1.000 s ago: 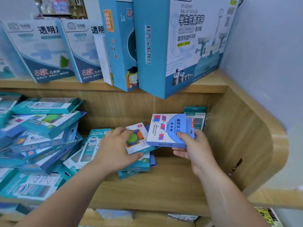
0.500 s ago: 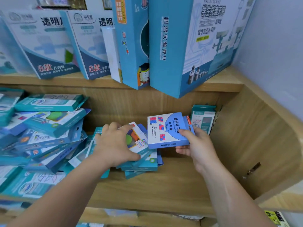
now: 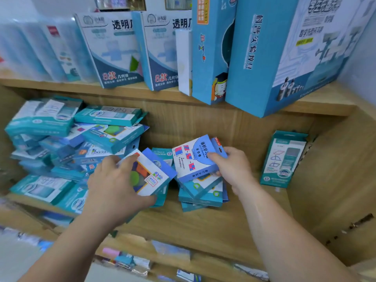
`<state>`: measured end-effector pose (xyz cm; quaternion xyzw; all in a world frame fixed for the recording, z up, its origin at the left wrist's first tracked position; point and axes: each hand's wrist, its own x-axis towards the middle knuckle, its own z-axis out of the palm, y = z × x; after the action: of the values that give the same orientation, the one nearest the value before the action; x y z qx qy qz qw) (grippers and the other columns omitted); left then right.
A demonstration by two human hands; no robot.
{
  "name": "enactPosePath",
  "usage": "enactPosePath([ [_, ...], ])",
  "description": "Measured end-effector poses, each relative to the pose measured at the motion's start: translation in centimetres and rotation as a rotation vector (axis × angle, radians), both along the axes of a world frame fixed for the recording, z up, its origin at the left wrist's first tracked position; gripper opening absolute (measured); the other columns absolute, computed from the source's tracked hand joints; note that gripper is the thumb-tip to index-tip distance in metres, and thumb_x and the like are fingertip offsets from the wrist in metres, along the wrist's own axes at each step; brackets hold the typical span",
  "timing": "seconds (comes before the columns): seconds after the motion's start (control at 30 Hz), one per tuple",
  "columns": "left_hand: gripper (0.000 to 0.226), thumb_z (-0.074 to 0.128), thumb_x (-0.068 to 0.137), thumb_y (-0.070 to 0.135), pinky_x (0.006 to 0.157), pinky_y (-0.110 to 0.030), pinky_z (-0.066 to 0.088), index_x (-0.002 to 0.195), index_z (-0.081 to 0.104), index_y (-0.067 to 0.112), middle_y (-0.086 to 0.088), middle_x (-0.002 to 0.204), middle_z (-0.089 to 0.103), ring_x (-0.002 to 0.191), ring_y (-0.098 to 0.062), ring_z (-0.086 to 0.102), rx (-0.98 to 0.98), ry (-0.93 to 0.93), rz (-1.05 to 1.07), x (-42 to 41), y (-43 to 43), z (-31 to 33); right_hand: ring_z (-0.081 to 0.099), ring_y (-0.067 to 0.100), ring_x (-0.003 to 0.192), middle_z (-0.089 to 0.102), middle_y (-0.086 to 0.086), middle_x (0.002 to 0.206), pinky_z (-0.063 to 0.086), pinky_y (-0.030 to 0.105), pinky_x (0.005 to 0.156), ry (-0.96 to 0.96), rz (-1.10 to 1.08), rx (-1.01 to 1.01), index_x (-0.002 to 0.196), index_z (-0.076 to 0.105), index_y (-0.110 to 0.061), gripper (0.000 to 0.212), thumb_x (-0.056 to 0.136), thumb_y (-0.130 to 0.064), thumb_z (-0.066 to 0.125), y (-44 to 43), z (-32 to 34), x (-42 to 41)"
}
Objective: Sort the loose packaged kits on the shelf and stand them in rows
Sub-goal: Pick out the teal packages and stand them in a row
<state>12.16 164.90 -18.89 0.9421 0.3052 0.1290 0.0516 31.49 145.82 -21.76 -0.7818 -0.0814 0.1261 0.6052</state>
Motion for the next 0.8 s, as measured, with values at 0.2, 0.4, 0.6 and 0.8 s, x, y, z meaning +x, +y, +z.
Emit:
enactPosePath([
  [0.2,0.111,0.062,0.041,0.076,0.095,-0.042,0.043,0.142,0.042,0.034,-0.007,0.130,0.045,0.119,-0.030,0.045,-0.042,-0.098,-0.006,0.2,-0.8,0.1,0.059,0.012,0.083,0.062,-0.007,0.105,0.044,0.031,0.069,-0.252,-0.035,-0.440,0.103,0.069,-0.030,0.027,0.086,-0.050,0.063,-1.2,-1.5,-0.4],
  [0.4,0.110,0.066,0.042,0.077,0.097,-0.038,0.043,0.141,0.044,0.035,0.001,0.119,0.044,0.114,-0.024,0.047,-0.157,-0.164,-0.173,5.6,-2.7,2.3,0.055,0.015,0.093,0.054,-0.001,0.113,0.034,0.026,0.076,-0.265,-0.016,-0.402,0.116,0.069,-0.028,0.034,0.094,-0.051,0.058,-1.7,-1.9,0.0],
  [0.6,0.099,0.076,0.050,0.075,0.099,-0.039,0.042,0.137,0.047,0.038,-0.001,0.122,0.045,0.118,-0.026,0.044,-0.190,0.040,-0.240,11.4,-4.3,1.4,0.054,0.015,0.098,0.055,0.001,0.107,0.031,0.025,0.077,-0.259,-0.025,-0.295,0.110,0.070,-0.024,0.027,0.101,-0.039,0.050,-2.4,-1.9,-0.5],
  [0.8,0.076,0.055,0.075,0.077,0.103,-0.037,0.042,0.130,0.061,0.025,-0.001,0.129,0.060,0.125,-0.021,0.050,-0.379,-0.248,-0.205,8.7,-0.9,-0.4,0.049,0.020,0.120,0.049,0.000,0.129,0.040,0.031,0.101,-0.480,-0.104,-0.349,0.133,0.056,-0.030,0.044,0.093,-0.048,0.060,-2.6,-1.5,-1.8],
])
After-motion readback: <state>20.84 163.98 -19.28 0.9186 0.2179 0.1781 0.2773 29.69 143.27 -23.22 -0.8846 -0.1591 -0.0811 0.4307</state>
